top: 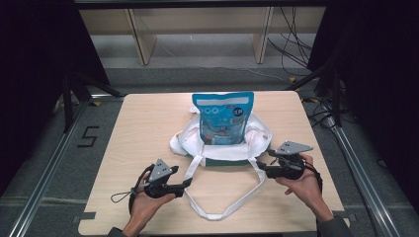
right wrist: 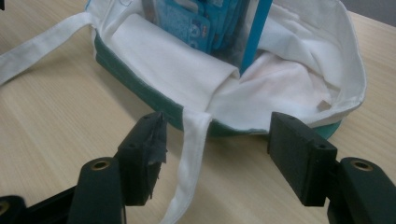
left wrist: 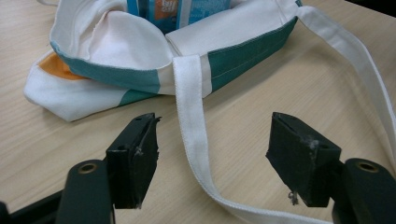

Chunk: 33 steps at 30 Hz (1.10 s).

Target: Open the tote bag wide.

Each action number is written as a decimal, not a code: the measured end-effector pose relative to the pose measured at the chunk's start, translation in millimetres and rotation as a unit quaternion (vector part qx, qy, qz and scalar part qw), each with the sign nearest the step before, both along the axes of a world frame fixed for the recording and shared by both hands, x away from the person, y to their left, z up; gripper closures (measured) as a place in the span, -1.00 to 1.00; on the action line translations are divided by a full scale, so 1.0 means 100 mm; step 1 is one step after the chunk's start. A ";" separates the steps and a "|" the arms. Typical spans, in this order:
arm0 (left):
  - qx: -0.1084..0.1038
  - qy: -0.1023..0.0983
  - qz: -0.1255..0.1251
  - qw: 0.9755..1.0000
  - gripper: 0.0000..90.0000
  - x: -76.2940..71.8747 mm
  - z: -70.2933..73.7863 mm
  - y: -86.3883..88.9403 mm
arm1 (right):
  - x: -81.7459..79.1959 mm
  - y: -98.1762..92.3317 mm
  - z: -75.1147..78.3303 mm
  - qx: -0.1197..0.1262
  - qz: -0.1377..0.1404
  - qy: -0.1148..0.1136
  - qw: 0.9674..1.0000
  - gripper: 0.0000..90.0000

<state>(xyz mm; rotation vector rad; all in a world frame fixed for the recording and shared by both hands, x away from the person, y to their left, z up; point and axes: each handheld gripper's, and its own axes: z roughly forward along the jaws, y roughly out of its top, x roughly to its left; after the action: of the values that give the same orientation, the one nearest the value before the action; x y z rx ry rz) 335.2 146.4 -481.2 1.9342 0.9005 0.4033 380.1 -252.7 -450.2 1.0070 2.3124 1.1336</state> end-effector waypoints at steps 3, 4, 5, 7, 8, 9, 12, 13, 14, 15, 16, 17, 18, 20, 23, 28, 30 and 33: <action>-0.007 0.010 0.006 1.000 -0.35 -0.02 -0.02 -0.02 | -0.02 -0.01 -0.01 -0.002 0.002 -0.007 1.000 -0.19; -0.005 0.010 0.002 1.000 -0.38 -0.03 -0.03 -0.02 | -0.05 -0.01 -0.03 -0.001 -0.004 -0.007 1.000 -0.19; -0.003 0.009 -0.005 1.000 -0.41 -0.04 -0.04 -0.03 | -0.06 -0.01 -0.04 0.000 -0.004 -0.008 1.000 -0.19; -0.002 0.011 -0.006 1.000 -0.43 -0.05 -0.05 -0.03 | -0.08 -0.01 -0.04 0.000 -0.004 -0.008 1.000 -0.19; -0.001 0.012 -0.006 1.000 -0.45 -0.06 -0.06 -0.03 | -0.11 -0.01 -0.05 0.002 -0.005 0.002 1.000 -0.20; 0.000 0.015 -0.008 1.000 -0.47 -0.07 -0.07 -0.04 | -0.13 -0.01 -0.06 0.003 -0.004 0.000 1.000 -0.20; 0.000 0.020 -0.010 1.000 -0.58 -0.10 -0.10 -0.04 | -0.19 0.00 -0.10 0.005 -0.005 0.008 1.000 -0.21; 0.000 0.020 -0.010 1.000 -0.60 -0.10 -0.10 -0.04 | -0.19 0.00 -0.10 0.005 -0.005 0.008 1.000 -0.21; -0.015 0.021 -0.007 1.000 -0.60 -0.11 -0.11 -0.05 | -0.18 -0.01 -0.12 -0.001 0.006 -0.004 1.000 -0.21; -0.015 0.024 -0.006 1.000 -0.60 -0.12 -0.11 -0.04 | -0.22 -0.01 -0.12 -0.001 -0.003 0.010 1.000 -0.22; -0.012 0.025 -0.009 1.000 -0.60 -0.12 -0.11 -0.03 | -0.21 -0.02 -0.13 -0.005 0.005 -0.002 1.000 -0.22; -0.009 0.022 -0.011 1.000 -0.62 -0.12 -0.12 -0.03 | -0.23 -0.01 -0.13 -0.001 0.000 0.009 1.000 -0.23; -0.005 0.022 -0.008 1.000 -0.63 -0.13 -0.12 -0.03 | -0.24 -0.01 -0.14 -0.004 0.002 0.006 1.000 -0.23; -0.017 0.029 -0.004 0.999 -0.63 -0.16 -0.14 -0.04 | -0.27 -0.01 -0.16 -0.003 0.001 0.017 1.000 -0.23; -0.004 0.029 -0.014 0.999 -0.63 -0.18 -0.15 -0.04 | -0.30 -0.02 -0.18 -0.006 0.004 0.013 1.000 -0.24; 0.007 0.026 -0.024 0.999 -0.63 -0.21 -0.16 -0.04 | -0.36 -0.04 -0.23 -0.012 0.010 0.009 1.000 -0.27; 0.008 0.032 -0.016 0.999 -0.63 -0.24 -0.17 -0.06 | -0.38 -0.04 -0.24 -0.009 0.004 0.021 1.000 -0.27; 0.000 0.034 -0.014 0.999 -0.63 -0.28 -0.19 -0.09 | -0.41 -0.05 -0.26 -0.012 0.013 0.018 1.000 -0.30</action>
<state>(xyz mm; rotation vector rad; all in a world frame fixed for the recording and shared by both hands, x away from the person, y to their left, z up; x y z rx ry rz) 307.4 137.3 -499.9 1.9686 0.9151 0.3226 339.1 -257.3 -475.9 1.0001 2.3684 1.1031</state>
